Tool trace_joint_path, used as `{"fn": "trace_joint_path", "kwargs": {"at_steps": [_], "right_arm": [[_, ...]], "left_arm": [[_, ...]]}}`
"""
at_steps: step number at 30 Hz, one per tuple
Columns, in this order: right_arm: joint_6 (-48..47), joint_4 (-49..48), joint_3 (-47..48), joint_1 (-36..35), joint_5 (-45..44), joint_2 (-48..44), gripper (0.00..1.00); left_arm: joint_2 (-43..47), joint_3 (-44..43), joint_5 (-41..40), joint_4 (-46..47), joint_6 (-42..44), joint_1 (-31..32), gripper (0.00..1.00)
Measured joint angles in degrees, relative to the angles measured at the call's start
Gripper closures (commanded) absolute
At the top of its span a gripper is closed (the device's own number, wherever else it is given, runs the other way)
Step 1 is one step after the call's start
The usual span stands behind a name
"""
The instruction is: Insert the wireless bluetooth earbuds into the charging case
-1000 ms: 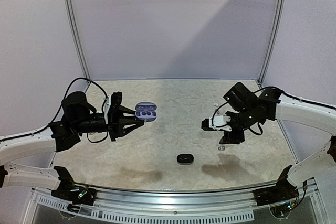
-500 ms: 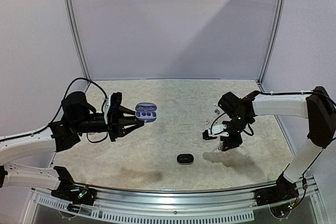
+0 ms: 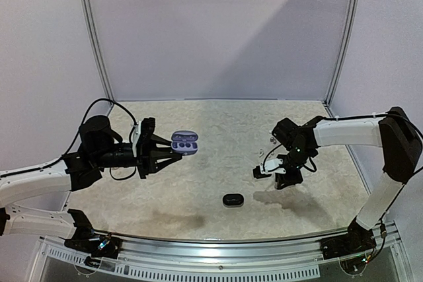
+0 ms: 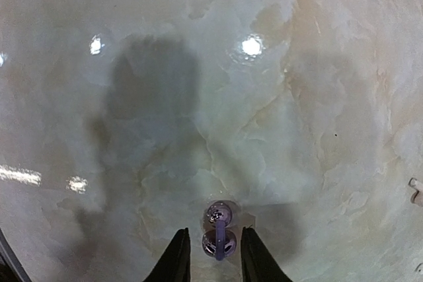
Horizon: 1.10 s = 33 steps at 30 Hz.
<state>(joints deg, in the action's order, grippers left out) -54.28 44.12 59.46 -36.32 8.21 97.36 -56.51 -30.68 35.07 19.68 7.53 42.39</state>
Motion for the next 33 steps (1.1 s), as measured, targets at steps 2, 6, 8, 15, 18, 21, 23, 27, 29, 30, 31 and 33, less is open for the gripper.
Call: {"fn": "trace_joint_path", "kwargs": {"at_steps": [2,6,8,15,18,21,23,27,29,30,31,33], "right_arm": [[-0.09,-0.15,0.0,0.0,-0.11,0.0,0.81],[-0.09,-0.24,0.0,0.02,-0.15,0.0,0.84],[-0.11,-0.22,0.0,0.02,-0.15,0.0,0.84],[-0.07,-0.13,0.0,0.02,-0.15,0.59,0.88],[-0.13,0.26,0.11,0.02,-0.17,0.96,0.99],[-0.04,0.68,0.55,0.02,-0.22,1.33,1.0],[0.0,1.05,1.01,0.02,-0.17,1.4,1.0],[0.2,2.73,2.45,0.02,-0.15,1.38,1.0],[0.66,4.09,4.17,0.02,-0.11,1.29,1.0],[1.05,4.85,5.31,0.02,0.02,1.03,1.0],[1.57,5.68,6.78,0.02,0.28,0.46,1.0],[3.23,7.15,10.51,0.0,1.57,-1.84,1.0]], "left_arm": [[-0.04,-0.02,0.0,-0.07,0.0,0.0,1.0],[-0.04,0.0,0.0,-0.11,0.04,0.0,1.0],[-0.04,-0.02,-0.02,-0.11,0.09,0.0,1.0],[-0.04,-0.02,-0.04,-0.35,0.5,0.0,1.0],[-0.02,0.0,-0.04,-0.35,0.66,0.0,1.0],[-0.02,-0.02,-0.09,-0.37,0.76,0.0,1.0],[0.02,-0.02,-0.17,-0.42,0.83,0.02,1.0],[0.28,-0.02,-0.2,-0.59,0.85,0.04,1.0],[0.35,0.0,-0.17,-0.63,0.9,0.04,1.0],[0.35,-0.02,-0.15,-0.68,0.96,0.04,1.0],[0.35,-0.02,-0.11,-0.74,1.07,0.04,1.0],[0.35,0.0,0.2,-0.72,1.44,0.09,1.0]]}}
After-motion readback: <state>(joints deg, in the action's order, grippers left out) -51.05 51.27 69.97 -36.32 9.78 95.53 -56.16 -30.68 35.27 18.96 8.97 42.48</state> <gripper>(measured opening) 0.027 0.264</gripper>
